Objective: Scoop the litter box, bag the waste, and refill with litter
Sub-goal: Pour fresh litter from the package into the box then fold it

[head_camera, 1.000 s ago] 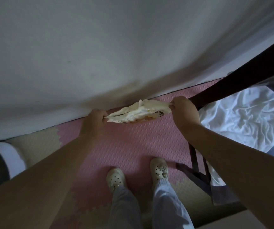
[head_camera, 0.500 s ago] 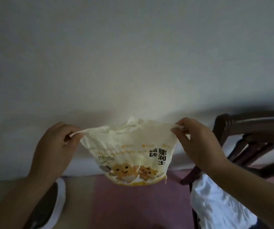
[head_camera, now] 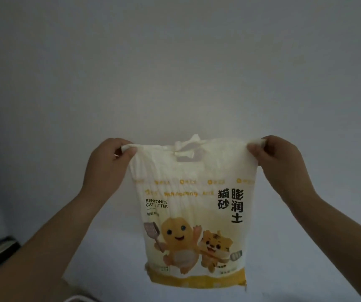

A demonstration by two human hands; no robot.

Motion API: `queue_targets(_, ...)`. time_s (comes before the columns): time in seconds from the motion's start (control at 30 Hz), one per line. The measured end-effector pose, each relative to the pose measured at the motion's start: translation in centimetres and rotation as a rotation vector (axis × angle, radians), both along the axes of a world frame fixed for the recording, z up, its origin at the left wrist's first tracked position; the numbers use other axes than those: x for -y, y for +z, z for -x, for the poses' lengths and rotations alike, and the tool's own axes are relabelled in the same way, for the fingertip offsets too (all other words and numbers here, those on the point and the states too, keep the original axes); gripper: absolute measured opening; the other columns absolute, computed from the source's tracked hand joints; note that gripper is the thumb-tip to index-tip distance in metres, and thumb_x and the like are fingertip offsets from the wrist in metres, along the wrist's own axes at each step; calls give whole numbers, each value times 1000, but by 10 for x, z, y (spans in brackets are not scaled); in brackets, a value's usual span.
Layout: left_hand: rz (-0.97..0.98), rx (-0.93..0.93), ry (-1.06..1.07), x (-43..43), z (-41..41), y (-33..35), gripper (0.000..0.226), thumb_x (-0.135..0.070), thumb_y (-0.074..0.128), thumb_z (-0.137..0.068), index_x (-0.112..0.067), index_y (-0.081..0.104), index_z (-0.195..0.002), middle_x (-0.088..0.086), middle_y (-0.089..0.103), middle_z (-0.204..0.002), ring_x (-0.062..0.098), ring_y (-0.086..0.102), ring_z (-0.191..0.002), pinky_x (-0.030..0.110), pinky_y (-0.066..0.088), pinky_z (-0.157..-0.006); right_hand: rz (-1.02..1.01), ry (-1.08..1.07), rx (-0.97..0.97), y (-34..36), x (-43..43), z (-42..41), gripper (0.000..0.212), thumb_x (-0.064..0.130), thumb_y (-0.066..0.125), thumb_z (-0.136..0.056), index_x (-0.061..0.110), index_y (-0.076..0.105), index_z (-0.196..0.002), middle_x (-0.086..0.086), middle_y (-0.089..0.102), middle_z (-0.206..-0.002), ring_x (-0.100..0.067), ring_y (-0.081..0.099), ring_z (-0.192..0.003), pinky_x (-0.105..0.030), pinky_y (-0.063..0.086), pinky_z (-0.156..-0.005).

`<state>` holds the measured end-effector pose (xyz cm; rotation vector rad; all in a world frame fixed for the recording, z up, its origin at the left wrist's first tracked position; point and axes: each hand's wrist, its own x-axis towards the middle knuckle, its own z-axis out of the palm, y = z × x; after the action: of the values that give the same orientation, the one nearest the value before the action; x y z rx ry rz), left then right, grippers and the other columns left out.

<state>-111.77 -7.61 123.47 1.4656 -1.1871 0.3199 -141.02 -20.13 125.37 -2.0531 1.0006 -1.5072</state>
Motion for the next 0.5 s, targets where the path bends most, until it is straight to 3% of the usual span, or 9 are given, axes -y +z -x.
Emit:
queue_targets(0.1,26,-40,42,-28,-25,18,6,-21,61,-91,-22,66,-88,-7,64,-88,6,57,-77,19,42,-69,13,45,66,18,-15,-38,33,31,57,-92,0,58,-80,-16,64,-81,-31,57,-71,-38,47,-63)
queue_targets(0.27,11,-126,107,-82,-73,16,8,-19,61,-91,-16,68,-88,-2,66,-86,11,59,-76,23,44,-68,-28,114,100,15,-48,-110,36,28,57,-92,-4,51,-77,-10,49,-67,-16,43,-61,-30,34,-55)
queue_targets(0.4,8,-274,148,-122,-115,4,10,-19,60,-91,-19,67,-84,-2,67,-82,1,57,-67,12,43,-60,-45,168,117,-5,-80,-175,38,27,57,-92,-6,46,-76,-8,44,-65,-16,38,-59,-28,33,-54)
queue_targets(0.5,1,-314,170,-153,-144,-5,12,-21,59,-92,-15,69,-89,2,68,-85,11,60,-74,21,45,-65,-80,223,154,-22,-105,-221,35,26,58,-91,-5,50,-77,-8,48,-66,-14,41,-59,-28,36,-55)
